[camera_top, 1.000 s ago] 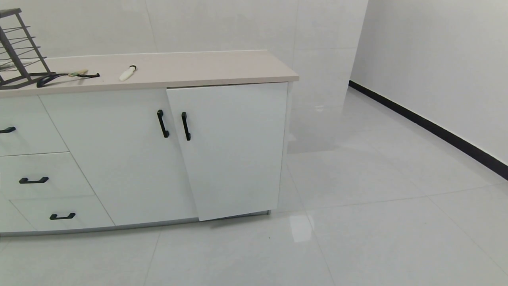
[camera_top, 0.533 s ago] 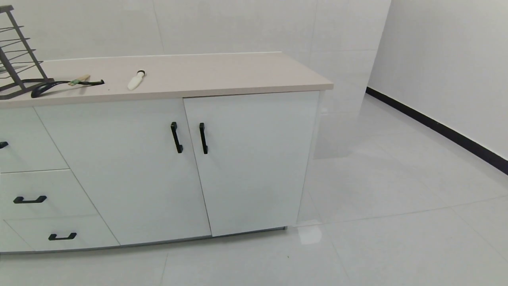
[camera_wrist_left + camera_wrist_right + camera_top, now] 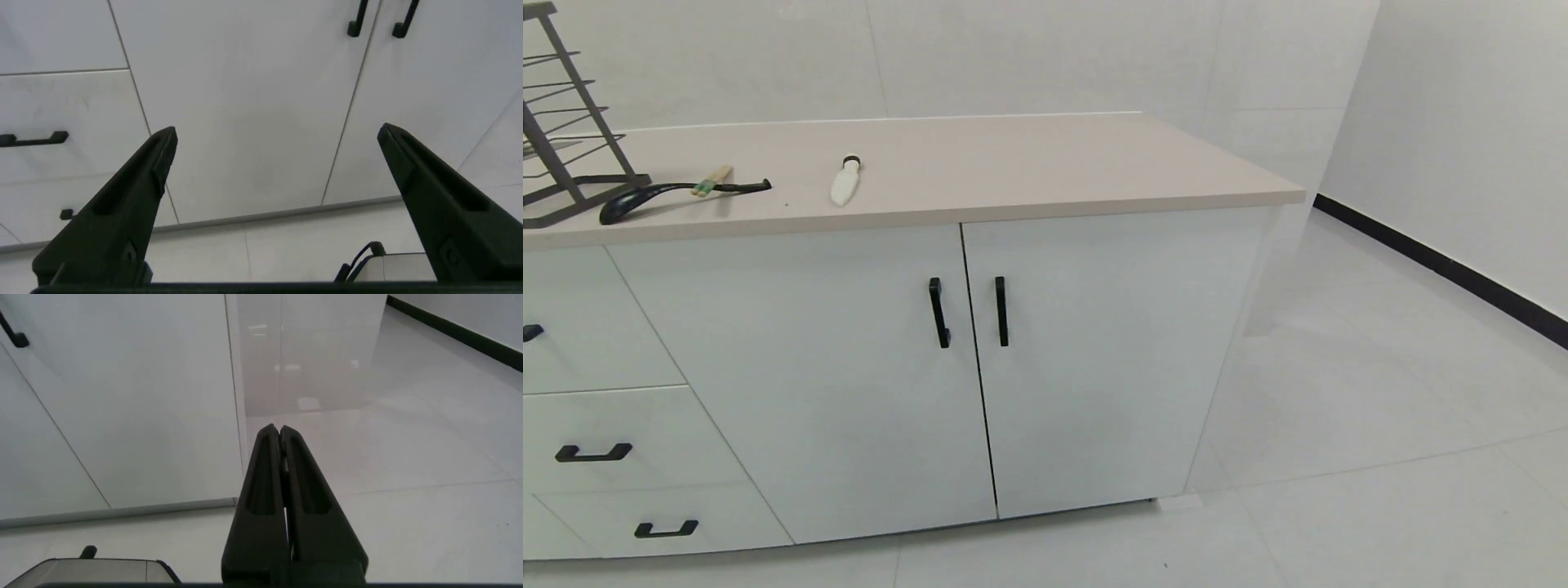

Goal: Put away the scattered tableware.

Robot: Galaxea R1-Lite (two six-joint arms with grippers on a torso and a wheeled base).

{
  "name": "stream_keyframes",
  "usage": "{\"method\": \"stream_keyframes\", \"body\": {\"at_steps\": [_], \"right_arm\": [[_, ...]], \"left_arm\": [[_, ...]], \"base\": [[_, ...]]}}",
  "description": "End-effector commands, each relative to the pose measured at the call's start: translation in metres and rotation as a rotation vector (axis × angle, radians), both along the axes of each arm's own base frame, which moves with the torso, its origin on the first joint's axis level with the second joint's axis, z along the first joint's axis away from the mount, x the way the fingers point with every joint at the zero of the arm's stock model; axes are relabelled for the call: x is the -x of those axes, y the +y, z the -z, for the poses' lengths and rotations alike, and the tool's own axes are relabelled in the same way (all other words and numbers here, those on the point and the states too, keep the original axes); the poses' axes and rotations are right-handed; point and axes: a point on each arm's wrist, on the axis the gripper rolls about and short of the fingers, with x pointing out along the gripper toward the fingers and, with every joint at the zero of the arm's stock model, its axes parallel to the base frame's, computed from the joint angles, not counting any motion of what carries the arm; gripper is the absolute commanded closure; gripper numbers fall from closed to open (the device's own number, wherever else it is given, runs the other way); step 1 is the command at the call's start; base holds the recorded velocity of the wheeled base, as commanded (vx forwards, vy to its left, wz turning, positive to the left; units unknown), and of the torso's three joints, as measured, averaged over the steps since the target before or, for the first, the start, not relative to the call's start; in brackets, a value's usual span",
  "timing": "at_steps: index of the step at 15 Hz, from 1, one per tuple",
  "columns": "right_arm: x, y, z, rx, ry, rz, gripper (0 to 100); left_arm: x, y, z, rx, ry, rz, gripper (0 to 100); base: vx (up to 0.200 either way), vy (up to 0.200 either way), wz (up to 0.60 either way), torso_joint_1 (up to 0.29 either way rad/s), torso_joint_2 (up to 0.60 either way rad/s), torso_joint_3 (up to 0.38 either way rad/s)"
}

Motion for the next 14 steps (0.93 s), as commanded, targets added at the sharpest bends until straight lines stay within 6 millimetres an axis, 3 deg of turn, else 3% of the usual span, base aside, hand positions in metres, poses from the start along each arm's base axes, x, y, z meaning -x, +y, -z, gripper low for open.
{"method": "stream_keyframes", "body": {"at_steps": [1,2,9,11,14], "right_arm": [[-0.0004,-0.0001,-0.0001,-0.001,0.005,0.001,100],[-0.0004,-0.0001,-0.0001,0.001,0.005,0.001,100],[-0.0004,-0.0001,-0.0001,-0.001,0.005,0.001,100],[-0.0004,-0.0001,-0.0001,-0.001,0.005,0.001,100],[-0.0004,-0.0001,-0.0001,-0.001,0.005,-0.001,100]], "left_arm": [[0.0,0.0,0.0,0.0,0.0,-0.001,0],[0.0,0.0,0.0,0.0,0.0,-0.001,0],[0.0,0.0,0.0,0.0,0.0,-0.001,0],[0.0,0.0,0.0,0.0,0.0,-0.001,0],[0.0,0.0,0.0,0.0,0.0,-0.001,0]], "base": [[0.0,0.0,0.0,0.0,0.0,0.0],[0.0,0.0,0.0,0.0,0.0,0.0],[0.0,0.0,0.6,0.002,0.01,0.003],[0.0,0.0,0.0,0.0,0.0,0.0],[0.0,0.2,0.0,0.001,0.01,0.002]]}}
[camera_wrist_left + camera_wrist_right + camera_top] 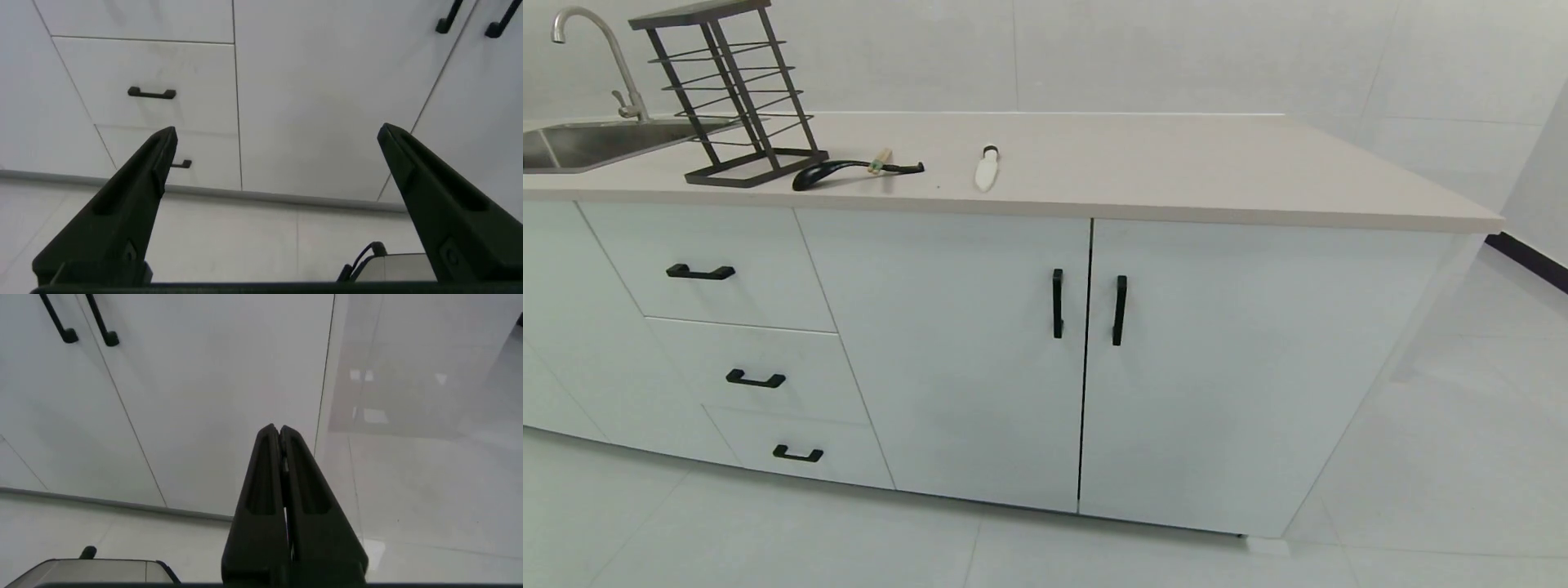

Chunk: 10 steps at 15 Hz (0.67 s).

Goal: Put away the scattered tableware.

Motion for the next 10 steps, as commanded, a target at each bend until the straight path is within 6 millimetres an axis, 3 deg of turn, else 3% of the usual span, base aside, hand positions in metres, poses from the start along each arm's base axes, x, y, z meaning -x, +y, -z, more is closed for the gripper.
{"method": "stream_keyframes", "body": {"at_steps": [1,10], "right_arm": [[-0.0003,0.0001,-0.0001,0.0,0.003,-0.002,100],[-0.0003,0.0001,-0.0001,0.0,0.003,-0.002,100]], "left_arm": [[0.0,0.0,0.0001,0.0,0.001,-0.001,0],[-0.0001,0.0,0.0,0.0,0.002,-0.001,0]], "base": [[0.0,0.2,0.0,0.002,0.0,-0.007],[0.0,0.2,0.0,0.003,0.0,0.002]]}}
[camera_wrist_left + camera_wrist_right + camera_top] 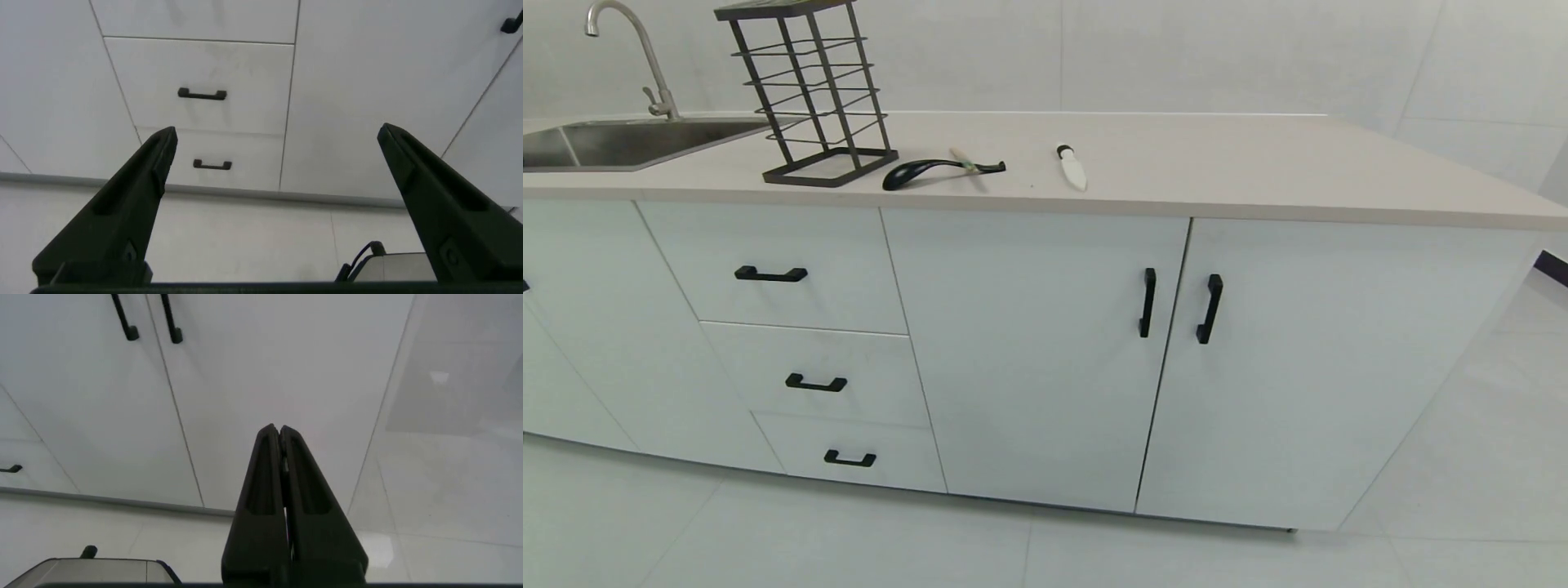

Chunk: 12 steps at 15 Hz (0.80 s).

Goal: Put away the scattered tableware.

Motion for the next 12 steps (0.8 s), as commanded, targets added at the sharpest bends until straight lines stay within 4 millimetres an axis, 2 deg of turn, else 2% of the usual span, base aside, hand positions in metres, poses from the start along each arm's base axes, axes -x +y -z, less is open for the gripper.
{"method": "stream_keyframes", "body": {"at_steps": [1,8,12], "right_arm": [[-0.0002,0.0,-0.0002,0.0,0.002,-0.001,100],[-0.0002,0.0,0.0,0.0,0.004,-0.001,100],[-0.0002,0.0,0.0,0.0,0.004,-0.001,100]], "left_arm": [[-0.0001,0.0,-0.0001,0.001,0.001,0.0,0],[0.0,0.0,0.0,-0.001,0.0,0.0,0],[0.0,0.0,0.0,-0.002,0.0,0.0,0]], "base": [[0.0,0.2,0.0,0.007,0.0,0.002],[0.0,0.2,0.0,0.002,0.0,0.003],[0.2,0.2,0.0,0.0,0.0,0.001]]}}
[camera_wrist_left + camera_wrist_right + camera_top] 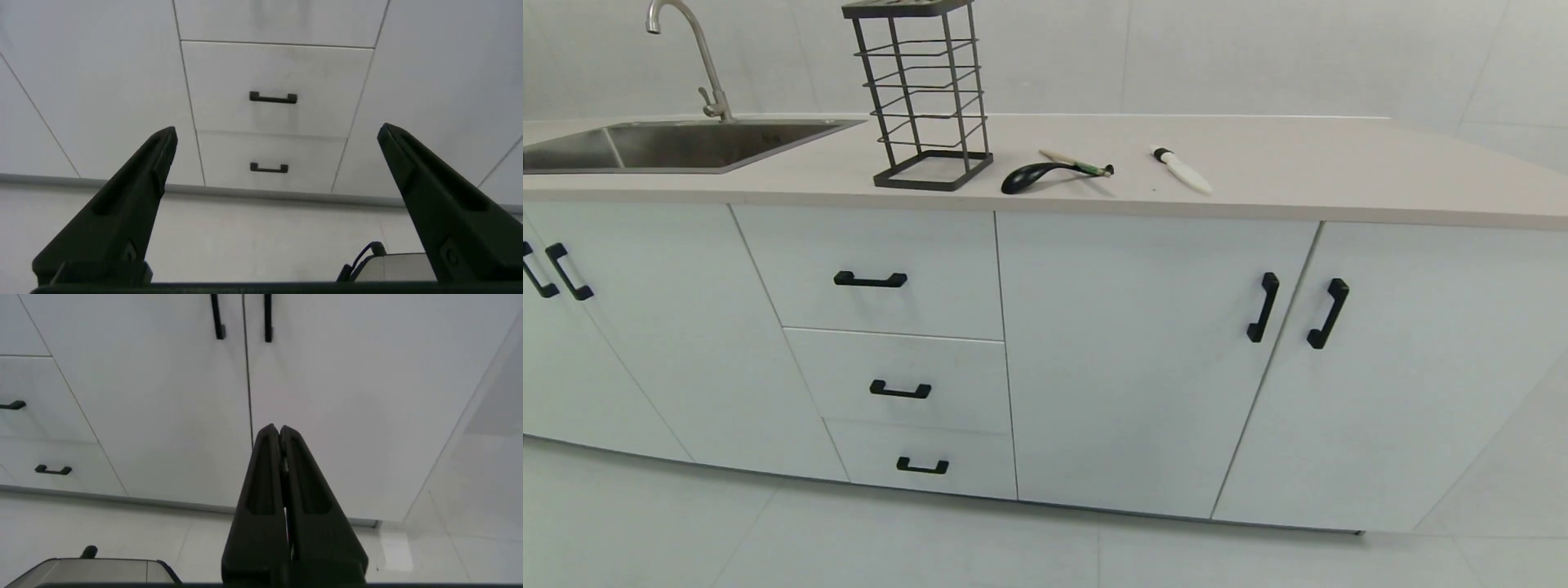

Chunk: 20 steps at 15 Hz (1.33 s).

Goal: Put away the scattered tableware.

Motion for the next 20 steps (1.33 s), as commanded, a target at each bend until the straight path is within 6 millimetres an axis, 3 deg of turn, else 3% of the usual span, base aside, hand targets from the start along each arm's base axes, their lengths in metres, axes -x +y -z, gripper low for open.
{"method": "stream_keyframes", "body": {"at_steps": [1,12,18,20], "right_arm": [[-0.0002,0.0,-0.0001,0.0,0.001,0.0,100],[-0.0002,0.0,0.0001,0.0,0.002,0.001,100],[-0.0002,0.0,0.0001,0.0,0.002,0.0,100],[-0.0002,0.0,0.0001,0.0,0.002,0.0,100]], "left_arm": [[0.0,0.0,0.0001,0.0,0.001,0.0,0],[0.0,0.0,0.0001,-0.001,0.001,0.0,0],[0.0,0.0,0.0001,0.0,0.001,0.0,0],[0.0,0.0,0.0001,0.0,0.001,0.0,0]], "base": [[0.0,0.0,0.0,0.0,0.0,0.0],[0.0,0.0,0.0,0.0,0.0,0.0],[0.2,0.2,0.0,0.002,0.0,0.002],[0.0,0.0,0.0,0.0,0.0,0.0]]}}
